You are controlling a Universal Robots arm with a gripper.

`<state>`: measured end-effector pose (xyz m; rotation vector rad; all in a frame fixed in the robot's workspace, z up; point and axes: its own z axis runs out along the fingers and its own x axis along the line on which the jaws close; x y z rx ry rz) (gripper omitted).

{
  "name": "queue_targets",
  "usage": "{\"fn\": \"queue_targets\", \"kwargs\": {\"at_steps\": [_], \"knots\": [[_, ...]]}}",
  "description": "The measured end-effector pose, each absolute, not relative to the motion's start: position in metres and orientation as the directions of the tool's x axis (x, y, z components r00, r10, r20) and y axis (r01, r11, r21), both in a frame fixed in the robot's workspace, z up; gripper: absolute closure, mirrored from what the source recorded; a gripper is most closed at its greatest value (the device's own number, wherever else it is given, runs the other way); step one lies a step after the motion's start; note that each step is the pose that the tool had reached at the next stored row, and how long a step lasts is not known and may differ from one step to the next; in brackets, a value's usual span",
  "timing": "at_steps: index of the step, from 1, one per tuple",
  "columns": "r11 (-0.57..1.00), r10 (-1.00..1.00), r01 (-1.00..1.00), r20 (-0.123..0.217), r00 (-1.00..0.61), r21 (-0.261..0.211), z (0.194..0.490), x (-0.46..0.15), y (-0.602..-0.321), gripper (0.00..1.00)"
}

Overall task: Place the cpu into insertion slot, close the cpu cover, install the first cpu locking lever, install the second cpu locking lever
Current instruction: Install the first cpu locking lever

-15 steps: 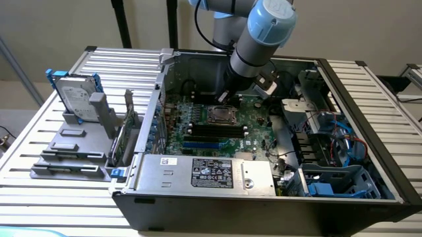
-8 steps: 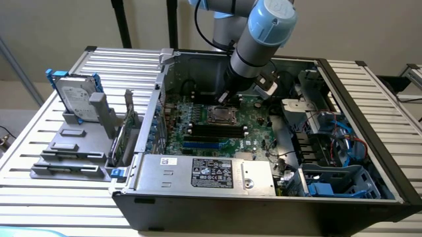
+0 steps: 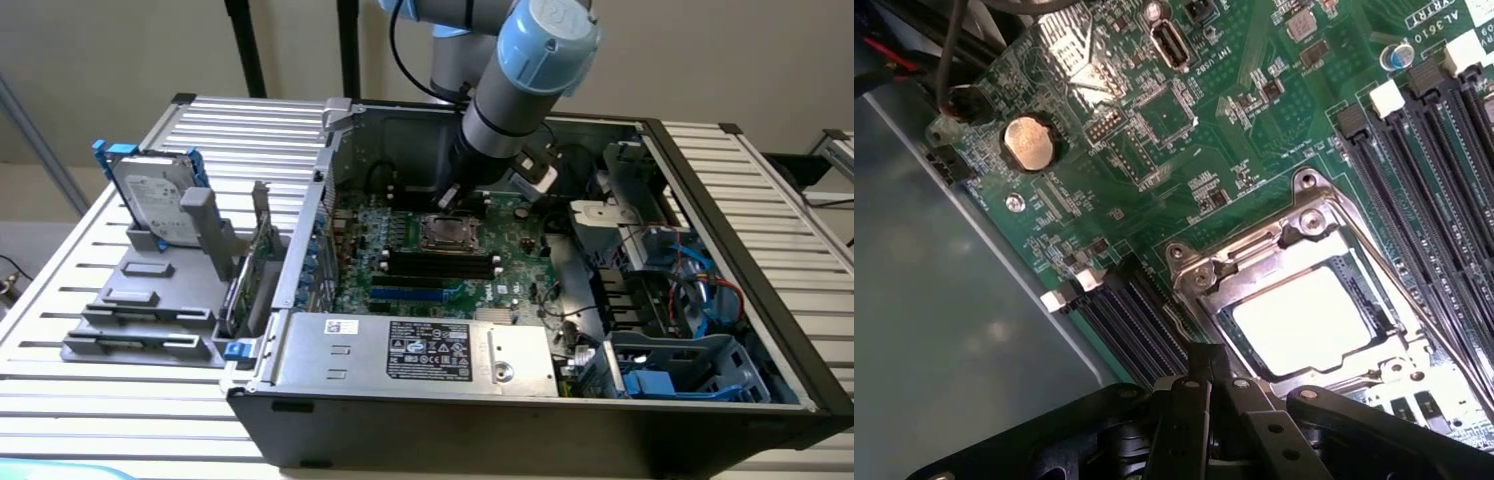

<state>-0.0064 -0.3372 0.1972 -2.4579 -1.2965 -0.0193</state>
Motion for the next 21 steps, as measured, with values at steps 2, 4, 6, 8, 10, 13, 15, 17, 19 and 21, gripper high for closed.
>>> {"fn": "queue_targets", "kwargs": {"at_steps": [2, 4, 6, 8, 10, 13, 15, 17, 19, 21], "knots": [[-0.514, 0.796, 0.801, 0.178, 0.579, -0.308, 0.1971, -0.0091, -0.3372, 0.89], [-0.514, 0.796, 0.801, 0.178, 0.579, -0.308, 0.1971, -0.0093, -0.3367, 0.89], [-0.514, 0.796, 0.801, 0.178, 0.579, -0.308, 0.1971, -0.0093, -0.3355, 0.89], [-0.514, 0.796, 0.801, 0.178, 0.579, -0.308, 0.1971, -0.0093, -0.3339, 0.89], [-0.514, 0.796, 0.801, 0.178, 0.579, -0.308, 0.1971, -0.0093, -0.3325, 0.89], [-0.513, 0.796, 0.801, 0.178, 0.579, -0.308, 0.1970, -0.0093, -0.3319, 0.89], [-0.514, 0.796, 0.801, 0.178, 0.579, -0.308, 0.1971, -0.0090, -0.3319, 0.89], [-0.514, 0.796, 0.801, 0.178, 0.579, -0.308, 0.1970, -0.0079, -0.3319, 0.89], [-0.514, 0.796, 0.801, 0.178, 0.579, -0.308, 0.1970, -0.0059, -0.3319, 0.89], [-0.514, 0.796, 0.801, 0.178, 0.579, -0.308, 0.1968, -0.0047, -0.3326, 0.89]]}}
